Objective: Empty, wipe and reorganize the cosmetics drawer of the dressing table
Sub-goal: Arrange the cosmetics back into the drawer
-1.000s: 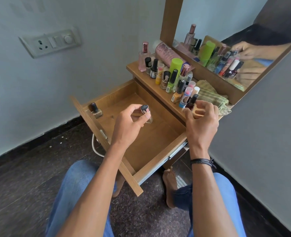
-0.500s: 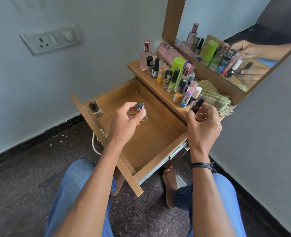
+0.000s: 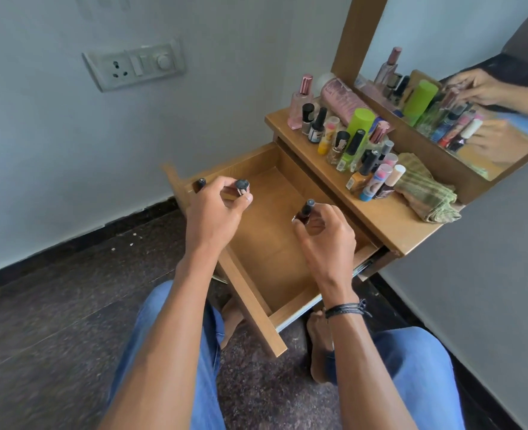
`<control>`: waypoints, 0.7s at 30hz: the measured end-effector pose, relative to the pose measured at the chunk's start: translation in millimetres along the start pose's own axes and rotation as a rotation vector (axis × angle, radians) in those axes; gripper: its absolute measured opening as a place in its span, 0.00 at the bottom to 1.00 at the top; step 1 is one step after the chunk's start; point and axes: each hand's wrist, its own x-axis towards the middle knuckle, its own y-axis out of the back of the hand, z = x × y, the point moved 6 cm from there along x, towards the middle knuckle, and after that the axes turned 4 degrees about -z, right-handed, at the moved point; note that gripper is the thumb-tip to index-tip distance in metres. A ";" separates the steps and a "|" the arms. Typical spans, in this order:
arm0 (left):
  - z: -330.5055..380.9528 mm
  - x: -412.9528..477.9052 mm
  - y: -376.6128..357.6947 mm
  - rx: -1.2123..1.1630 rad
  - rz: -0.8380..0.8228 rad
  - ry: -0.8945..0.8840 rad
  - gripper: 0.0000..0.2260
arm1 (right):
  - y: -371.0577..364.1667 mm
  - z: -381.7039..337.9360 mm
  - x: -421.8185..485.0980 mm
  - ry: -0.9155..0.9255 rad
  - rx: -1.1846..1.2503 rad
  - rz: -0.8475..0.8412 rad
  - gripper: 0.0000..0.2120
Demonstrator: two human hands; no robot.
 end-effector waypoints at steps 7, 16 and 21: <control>1.1 1.9 -4.6 0.201 0.068 -0.048 0.09 | -30.6 6.6 10.3 -0.055 -0.140 -0.239 0.10; 2.4 0.9 -6.4 0.283 0.116 -0.080 0.11 | -69.2 9.7 40.1 -0.040 -0.294 -0.474 0.09; 1.9 1.9 -8.6 0.305 0.107 -0.083 0.12 | -80.7 15.4 41.5 -0.049 -0.285 -0.513 0.09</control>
